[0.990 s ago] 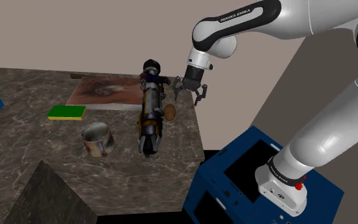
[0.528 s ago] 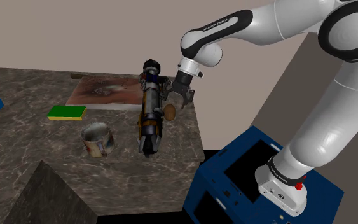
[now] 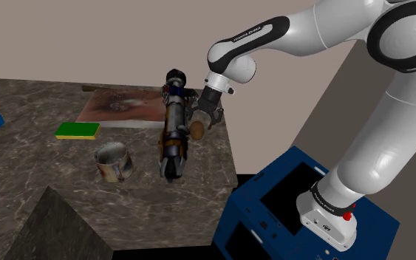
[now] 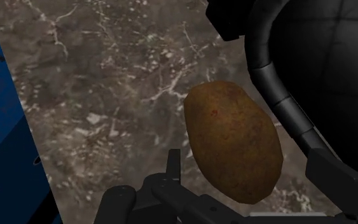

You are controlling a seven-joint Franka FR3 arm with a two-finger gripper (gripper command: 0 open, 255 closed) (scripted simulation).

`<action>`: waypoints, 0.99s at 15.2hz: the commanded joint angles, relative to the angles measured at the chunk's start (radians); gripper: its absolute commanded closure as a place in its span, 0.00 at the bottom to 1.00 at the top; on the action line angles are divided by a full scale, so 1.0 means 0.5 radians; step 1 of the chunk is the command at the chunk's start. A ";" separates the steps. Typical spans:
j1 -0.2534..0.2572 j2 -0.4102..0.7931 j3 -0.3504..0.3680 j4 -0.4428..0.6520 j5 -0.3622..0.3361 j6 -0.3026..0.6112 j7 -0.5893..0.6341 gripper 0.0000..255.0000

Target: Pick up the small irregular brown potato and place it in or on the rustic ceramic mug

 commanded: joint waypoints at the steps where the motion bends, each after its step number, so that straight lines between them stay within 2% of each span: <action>1: 0.024 0.072 0.016 -0.001 0.000 0.034 0.010 0.00; 6: 0.032 0.071 0.007 -0.001 0.002 0.034 0.009 0.00; 7: 0.030 0.071 0.006 0.002 0.000 0.030 0.007 1.00; 13: 0.024 0.132 -0.004 0.049 -0.016 0.035 -0.005 1.00; 15: 0.003 0.082 -0.011 -0.035 0.010 0.047 -0.060 1.00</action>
